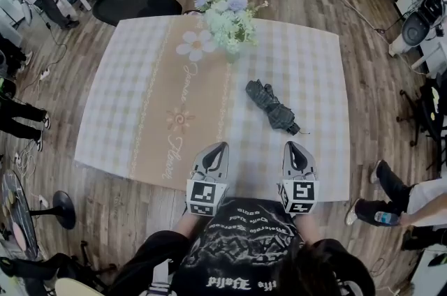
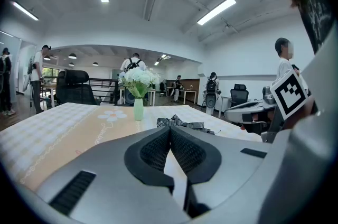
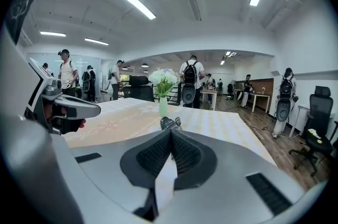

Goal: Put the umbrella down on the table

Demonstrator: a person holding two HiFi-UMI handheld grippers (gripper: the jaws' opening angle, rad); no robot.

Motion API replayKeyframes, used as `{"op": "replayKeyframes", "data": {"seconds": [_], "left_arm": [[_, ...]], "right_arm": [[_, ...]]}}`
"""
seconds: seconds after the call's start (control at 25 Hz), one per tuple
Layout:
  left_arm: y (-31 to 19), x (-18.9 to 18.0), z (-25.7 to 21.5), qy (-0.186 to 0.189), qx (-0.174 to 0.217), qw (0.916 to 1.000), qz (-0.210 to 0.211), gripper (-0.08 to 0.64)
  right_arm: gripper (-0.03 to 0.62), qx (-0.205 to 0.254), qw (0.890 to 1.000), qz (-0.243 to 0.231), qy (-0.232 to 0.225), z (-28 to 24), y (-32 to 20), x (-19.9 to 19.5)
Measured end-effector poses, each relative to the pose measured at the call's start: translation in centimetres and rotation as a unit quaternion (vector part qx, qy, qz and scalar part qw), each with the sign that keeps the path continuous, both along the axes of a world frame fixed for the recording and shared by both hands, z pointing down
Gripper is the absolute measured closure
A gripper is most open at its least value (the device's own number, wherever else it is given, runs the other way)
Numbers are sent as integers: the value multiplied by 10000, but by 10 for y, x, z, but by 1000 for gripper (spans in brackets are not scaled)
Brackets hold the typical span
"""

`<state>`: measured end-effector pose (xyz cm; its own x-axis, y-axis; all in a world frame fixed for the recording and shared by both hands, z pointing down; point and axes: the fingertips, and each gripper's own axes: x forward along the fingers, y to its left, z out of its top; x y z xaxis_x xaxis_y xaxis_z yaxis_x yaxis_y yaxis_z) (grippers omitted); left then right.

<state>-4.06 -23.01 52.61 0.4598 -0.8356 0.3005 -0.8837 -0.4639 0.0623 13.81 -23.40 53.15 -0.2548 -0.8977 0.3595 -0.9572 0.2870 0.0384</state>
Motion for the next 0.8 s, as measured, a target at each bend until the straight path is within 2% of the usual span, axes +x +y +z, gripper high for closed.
{"op": "replayKeyframes", "data": {"seconds": [0.8], "left_arm": [[2, 1, 2, -25, 12, 10000, 63, 540]], "right_arm": [[584, -73, 9998, -111, 112, 3, 2, -7]]}}
